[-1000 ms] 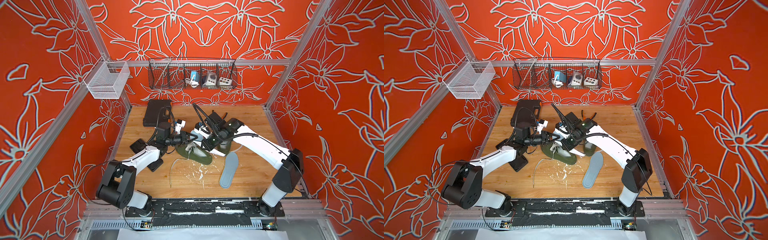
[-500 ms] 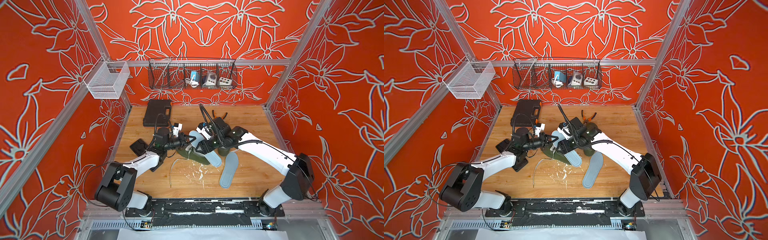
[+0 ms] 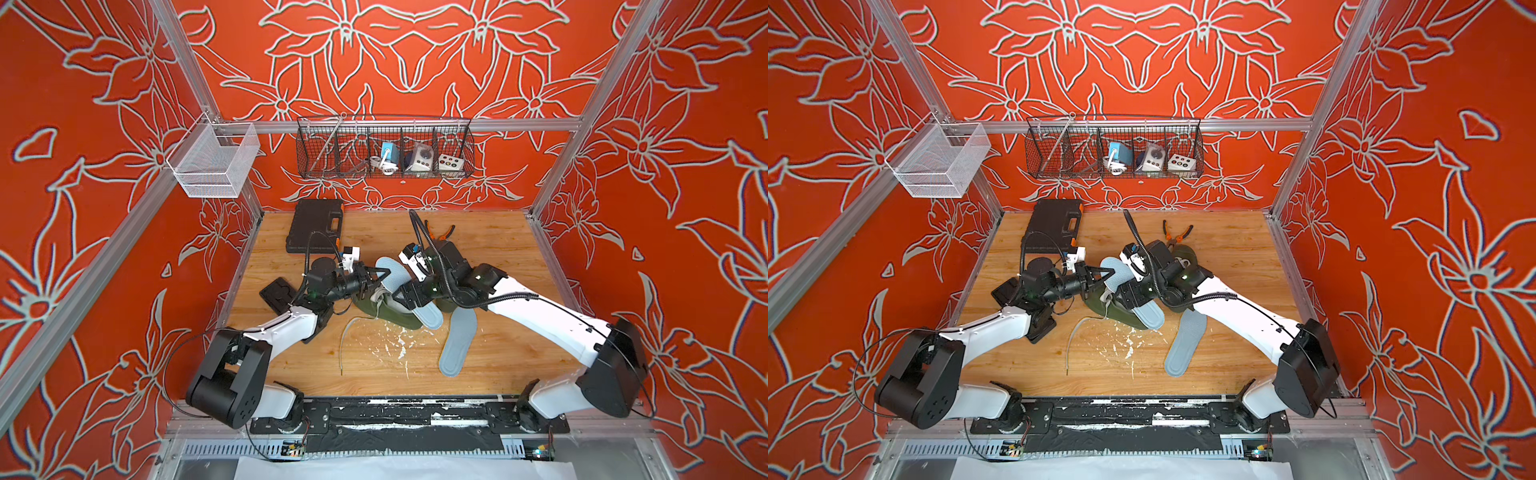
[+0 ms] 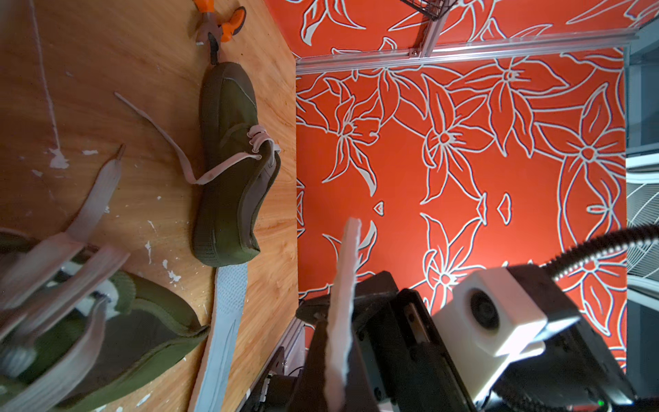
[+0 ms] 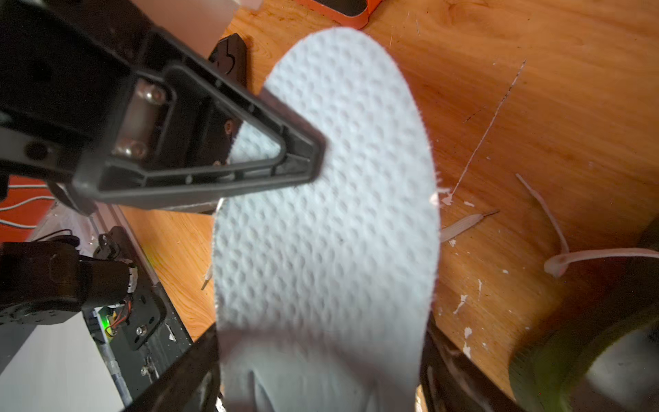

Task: Insert the insole into the shoe
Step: Adjust the insole.

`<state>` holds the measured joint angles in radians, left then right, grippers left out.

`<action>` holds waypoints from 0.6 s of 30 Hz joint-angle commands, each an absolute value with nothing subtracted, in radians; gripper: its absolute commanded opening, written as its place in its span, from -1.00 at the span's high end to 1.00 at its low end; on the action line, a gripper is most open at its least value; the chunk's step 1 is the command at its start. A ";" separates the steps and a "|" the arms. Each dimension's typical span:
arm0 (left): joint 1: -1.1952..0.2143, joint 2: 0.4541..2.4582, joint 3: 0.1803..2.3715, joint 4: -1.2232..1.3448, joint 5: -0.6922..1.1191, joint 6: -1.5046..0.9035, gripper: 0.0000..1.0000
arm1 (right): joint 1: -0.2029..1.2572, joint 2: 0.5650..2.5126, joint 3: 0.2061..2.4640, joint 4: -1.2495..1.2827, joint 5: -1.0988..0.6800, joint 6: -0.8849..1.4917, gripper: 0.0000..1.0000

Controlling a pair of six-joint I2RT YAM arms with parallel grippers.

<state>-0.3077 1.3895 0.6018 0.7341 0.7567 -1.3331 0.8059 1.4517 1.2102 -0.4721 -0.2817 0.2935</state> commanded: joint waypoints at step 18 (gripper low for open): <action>-0.306 1.418 0.520 0.937 0.740 -1.517 1.00 | 0.838 1.450 1.161 -0.379 -0.207 0.203 -0.68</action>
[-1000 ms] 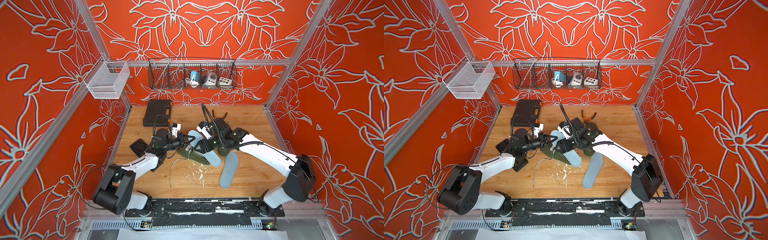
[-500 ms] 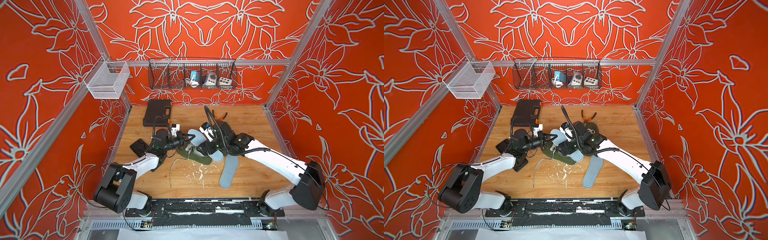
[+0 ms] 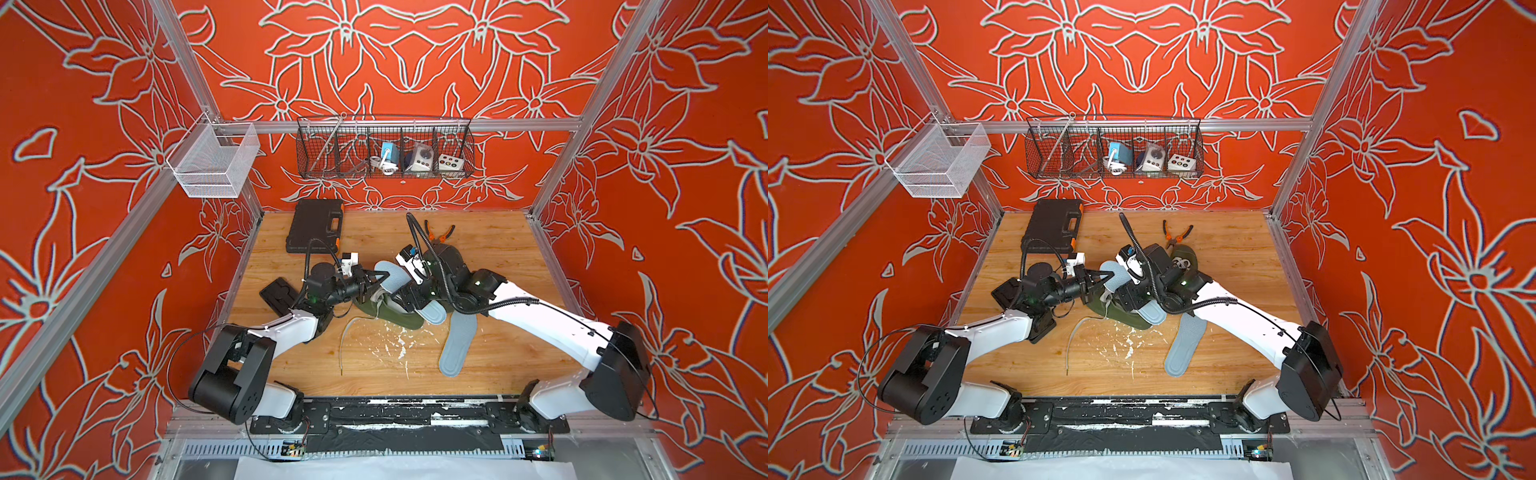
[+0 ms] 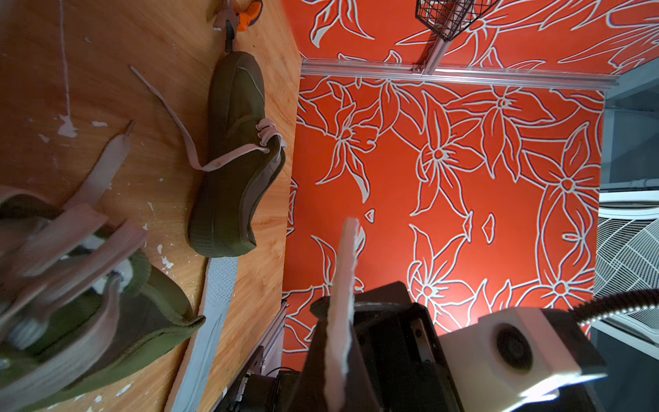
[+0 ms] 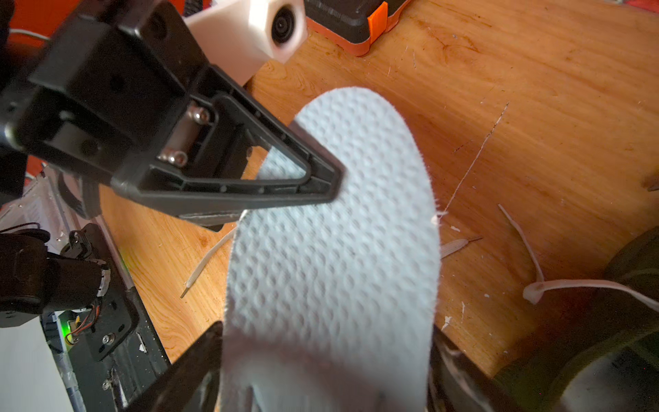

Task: Insert the insole into the shoe
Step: Adjust the insole.

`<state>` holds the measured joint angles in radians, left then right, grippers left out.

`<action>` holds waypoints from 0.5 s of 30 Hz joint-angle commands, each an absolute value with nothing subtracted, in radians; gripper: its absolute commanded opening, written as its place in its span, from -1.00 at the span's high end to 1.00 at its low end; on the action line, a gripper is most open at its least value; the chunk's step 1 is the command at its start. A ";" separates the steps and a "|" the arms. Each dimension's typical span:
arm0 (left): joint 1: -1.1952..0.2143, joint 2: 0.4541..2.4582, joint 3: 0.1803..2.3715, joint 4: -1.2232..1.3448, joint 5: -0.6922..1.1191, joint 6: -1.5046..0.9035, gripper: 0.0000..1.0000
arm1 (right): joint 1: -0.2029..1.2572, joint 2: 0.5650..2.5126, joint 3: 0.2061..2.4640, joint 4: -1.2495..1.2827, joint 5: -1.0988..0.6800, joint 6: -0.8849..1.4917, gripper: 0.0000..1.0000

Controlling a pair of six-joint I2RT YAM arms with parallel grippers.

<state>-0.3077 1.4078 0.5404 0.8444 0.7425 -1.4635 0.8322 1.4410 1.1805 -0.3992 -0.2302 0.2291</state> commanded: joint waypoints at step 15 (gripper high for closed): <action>-0.307 1.428 0.495 1.014 0.737 -1.581 1.00 | 0.847 1.504 1.179 -0.409 -0.223 0.151 -0.74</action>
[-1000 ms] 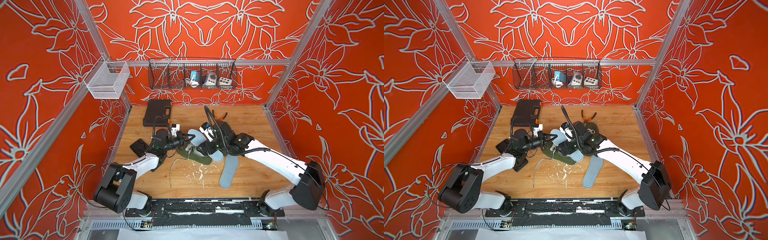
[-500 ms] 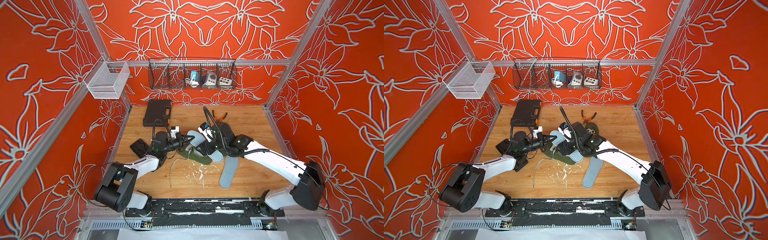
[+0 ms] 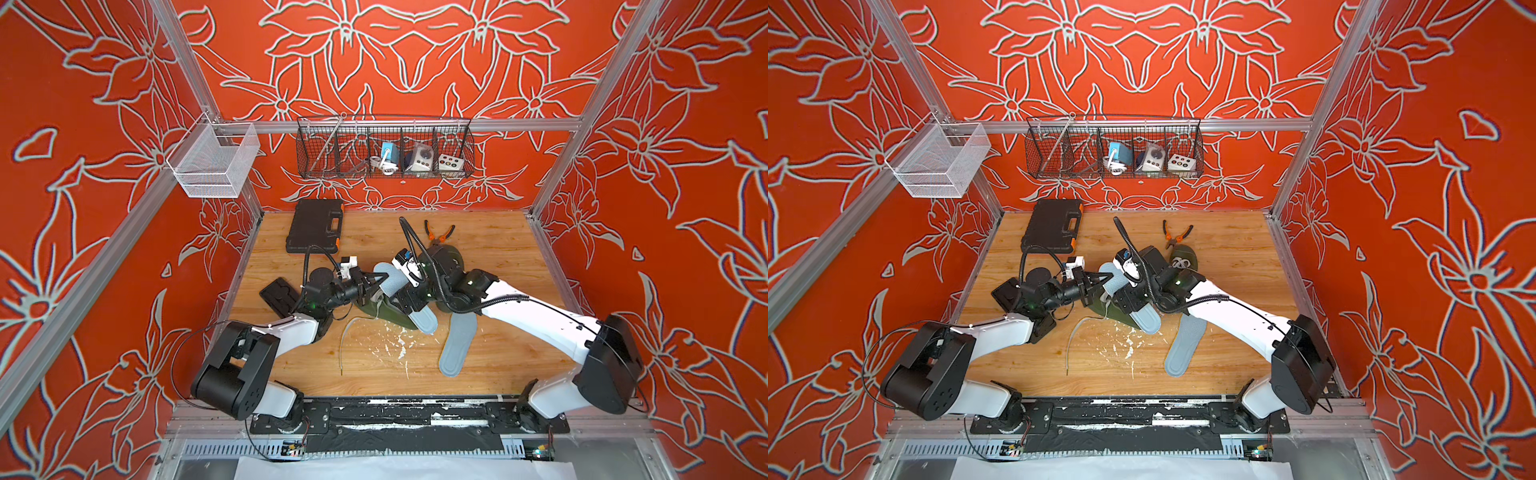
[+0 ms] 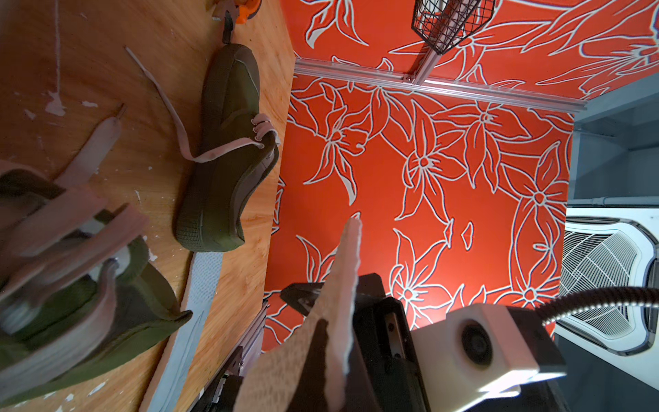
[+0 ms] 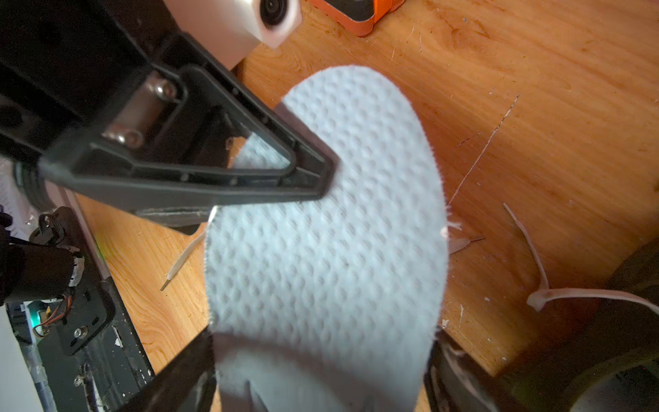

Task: Insert the insole into the shoe
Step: Adjust the insole.

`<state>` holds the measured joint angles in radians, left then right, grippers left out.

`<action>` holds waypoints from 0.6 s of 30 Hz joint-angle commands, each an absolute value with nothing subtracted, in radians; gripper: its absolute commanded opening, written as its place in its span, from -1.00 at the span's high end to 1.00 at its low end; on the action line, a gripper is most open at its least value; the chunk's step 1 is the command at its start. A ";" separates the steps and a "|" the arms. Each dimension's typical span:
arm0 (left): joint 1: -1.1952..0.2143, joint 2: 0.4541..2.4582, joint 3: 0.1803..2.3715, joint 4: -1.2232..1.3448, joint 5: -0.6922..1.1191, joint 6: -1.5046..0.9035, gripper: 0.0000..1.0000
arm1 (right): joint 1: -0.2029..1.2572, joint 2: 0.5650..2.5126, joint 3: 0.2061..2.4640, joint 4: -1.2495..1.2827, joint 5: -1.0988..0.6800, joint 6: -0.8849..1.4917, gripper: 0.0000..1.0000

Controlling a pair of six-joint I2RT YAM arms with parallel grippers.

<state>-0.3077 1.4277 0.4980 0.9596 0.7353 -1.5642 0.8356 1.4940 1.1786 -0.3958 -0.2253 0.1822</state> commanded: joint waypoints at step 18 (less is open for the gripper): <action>-0.307 1.434 0.472 1.024 0.741 -1.576 1.00 | 0.876 1.474 1.172 -0.414 -0.196 0.138 -0.20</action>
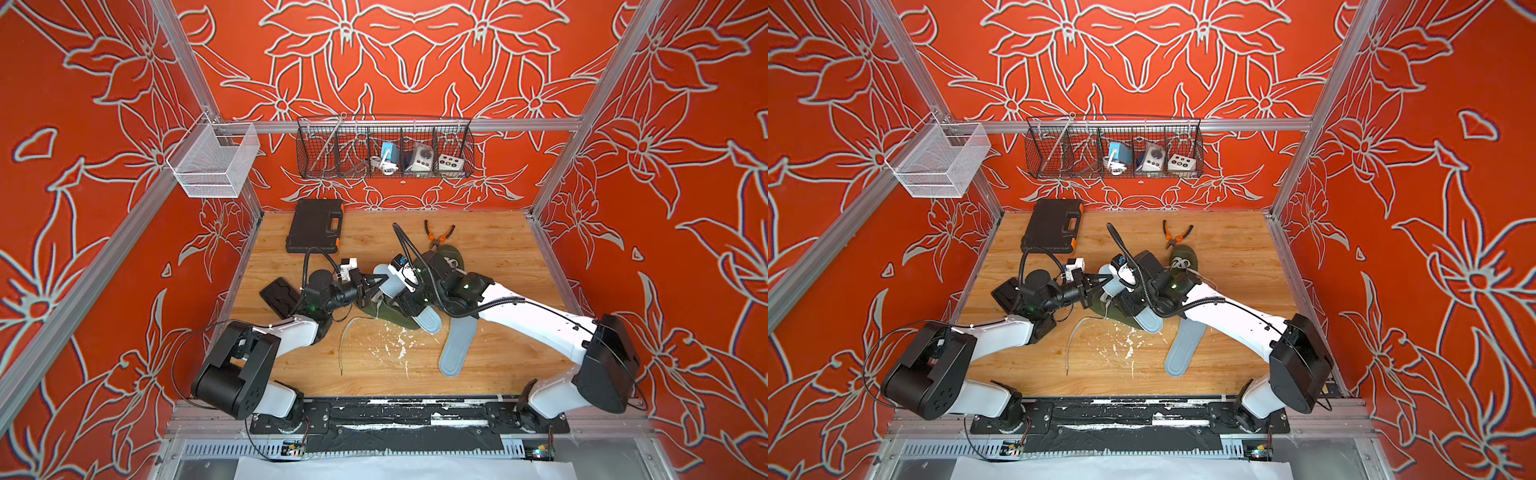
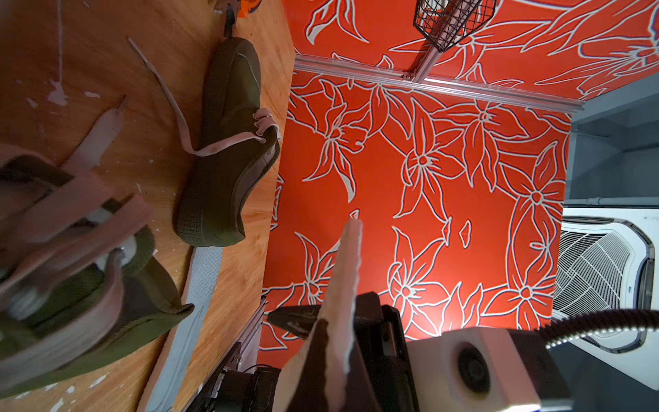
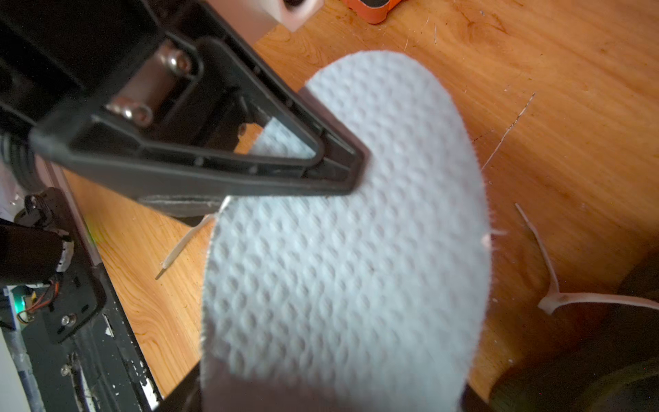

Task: Insert the insole into the shoe
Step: Adjust the insole.

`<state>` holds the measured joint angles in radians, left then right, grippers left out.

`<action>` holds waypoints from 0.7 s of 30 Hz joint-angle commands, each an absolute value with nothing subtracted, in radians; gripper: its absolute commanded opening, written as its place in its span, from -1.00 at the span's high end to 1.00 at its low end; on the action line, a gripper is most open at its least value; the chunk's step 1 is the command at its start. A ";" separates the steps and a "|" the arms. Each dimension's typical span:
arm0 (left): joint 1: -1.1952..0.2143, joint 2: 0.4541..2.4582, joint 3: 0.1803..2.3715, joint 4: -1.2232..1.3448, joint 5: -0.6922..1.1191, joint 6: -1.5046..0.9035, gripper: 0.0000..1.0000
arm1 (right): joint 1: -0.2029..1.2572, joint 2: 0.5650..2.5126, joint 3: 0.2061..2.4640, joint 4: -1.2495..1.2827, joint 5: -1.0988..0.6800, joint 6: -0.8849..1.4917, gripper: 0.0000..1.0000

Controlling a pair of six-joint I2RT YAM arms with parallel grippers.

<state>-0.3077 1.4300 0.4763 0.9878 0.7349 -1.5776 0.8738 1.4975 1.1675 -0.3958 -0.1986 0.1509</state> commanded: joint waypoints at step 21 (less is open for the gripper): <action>-0.389 1.334 0.807 -0.085 0.231 -0.473 0.11 | 0.735 1.499 1.308 -1.098 -0.021 0.035 0.29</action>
<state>-0.3439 1.3418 0.7727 0.1097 0.4061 -0.7406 0.7639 1.4944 1.2819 -0.9543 -0.0738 0.0566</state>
